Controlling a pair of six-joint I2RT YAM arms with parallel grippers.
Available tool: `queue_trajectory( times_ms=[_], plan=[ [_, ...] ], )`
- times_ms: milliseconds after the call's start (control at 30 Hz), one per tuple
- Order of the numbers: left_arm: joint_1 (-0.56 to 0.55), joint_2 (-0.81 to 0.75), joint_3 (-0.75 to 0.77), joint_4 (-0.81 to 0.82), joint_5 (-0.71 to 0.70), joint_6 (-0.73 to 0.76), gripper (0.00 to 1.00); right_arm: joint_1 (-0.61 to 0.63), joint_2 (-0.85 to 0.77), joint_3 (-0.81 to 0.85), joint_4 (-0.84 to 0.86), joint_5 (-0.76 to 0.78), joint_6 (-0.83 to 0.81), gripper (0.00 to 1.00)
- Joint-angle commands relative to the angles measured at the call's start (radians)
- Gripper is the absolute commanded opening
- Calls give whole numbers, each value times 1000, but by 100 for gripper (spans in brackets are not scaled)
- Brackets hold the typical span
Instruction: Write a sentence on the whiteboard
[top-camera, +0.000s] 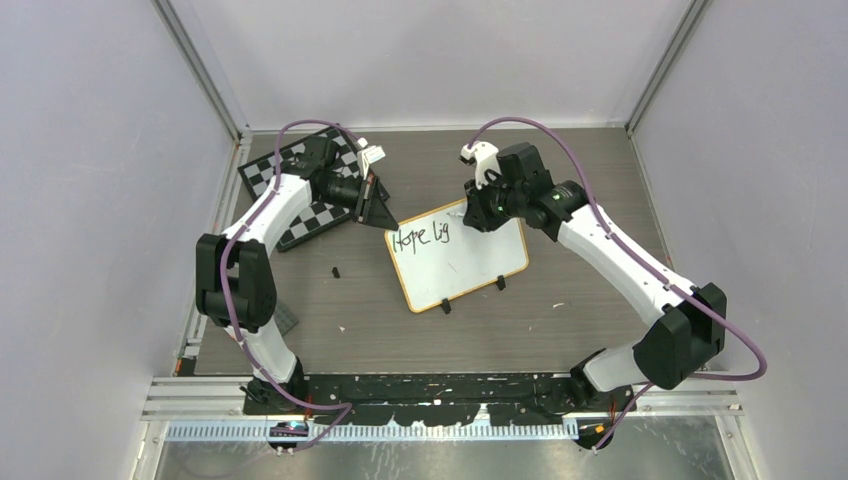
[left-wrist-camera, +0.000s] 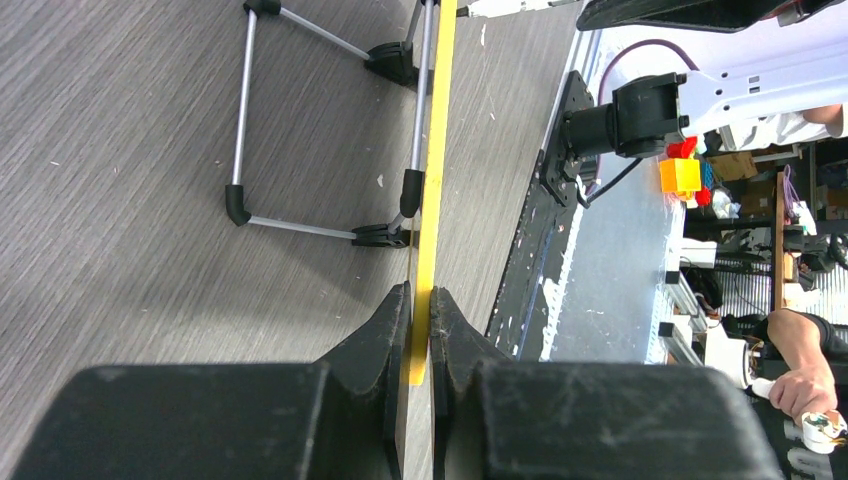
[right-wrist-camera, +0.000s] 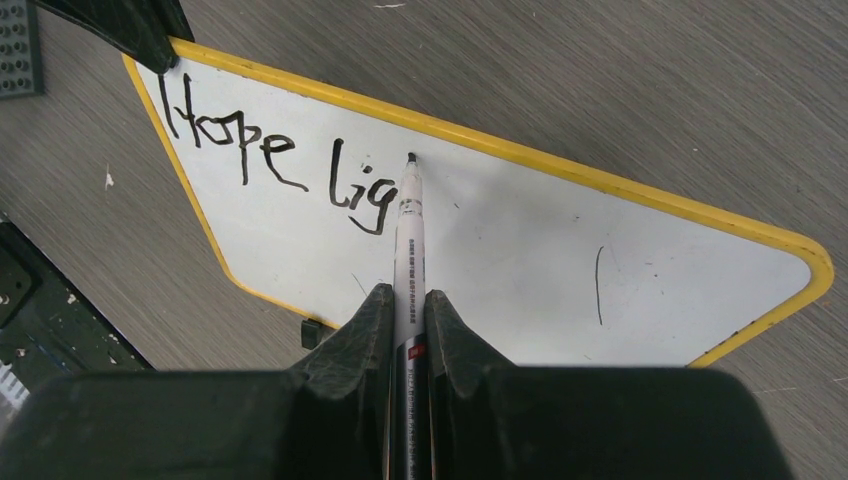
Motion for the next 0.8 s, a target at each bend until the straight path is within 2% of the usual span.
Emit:
queue_trajectory(
  times_ms=[0,767],
  plan=[
    [-25,28,10,-20,-58,27,0,3,6,25,35,21,2,0],
    [-24,37,10,-18,-58,27,0,3,-41,-90,29,2,23,0]
  ],
)
